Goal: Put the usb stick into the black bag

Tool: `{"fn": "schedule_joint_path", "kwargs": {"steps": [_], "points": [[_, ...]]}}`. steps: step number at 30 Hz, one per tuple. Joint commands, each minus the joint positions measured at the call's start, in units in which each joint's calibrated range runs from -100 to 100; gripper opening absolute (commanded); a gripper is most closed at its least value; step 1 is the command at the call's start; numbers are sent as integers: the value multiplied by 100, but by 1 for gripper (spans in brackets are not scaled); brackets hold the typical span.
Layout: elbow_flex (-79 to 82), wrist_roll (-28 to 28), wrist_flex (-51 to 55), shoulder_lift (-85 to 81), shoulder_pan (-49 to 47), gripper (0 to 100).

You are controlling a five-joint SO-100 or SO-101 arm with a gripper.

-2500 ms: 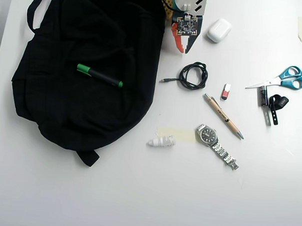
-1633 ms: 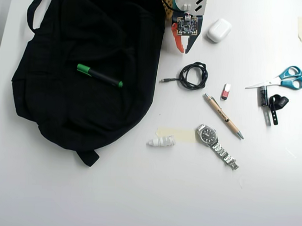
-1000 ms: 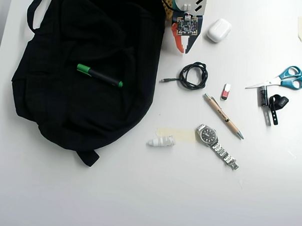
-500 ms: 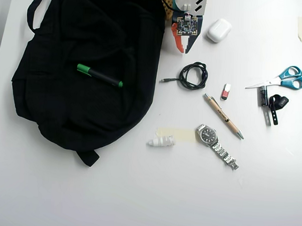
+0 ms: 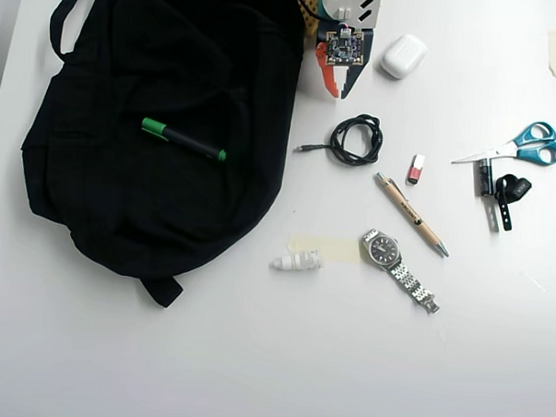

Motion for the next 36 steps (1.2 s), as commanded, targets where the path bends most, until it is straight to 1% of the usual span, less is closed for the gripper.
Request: {"fn": "schedule_joint_path", "kwargs": {"steps": [1, 15, 24, 28, 31, 34, 36], "points": [[65, 29, 30, -84, -23, 2], [-7, 34, 22, -92, -31, 2], [-1642, -8, 332, 107, -46, 2], [-2523, -160, 332, 1078, -53, 3], [-3574, -265, 349, 2398, -53, 3], [-4616, -527, 358, 3759, -106, 3], [-5245, -695, 306, 4622, -338, 3]]}}
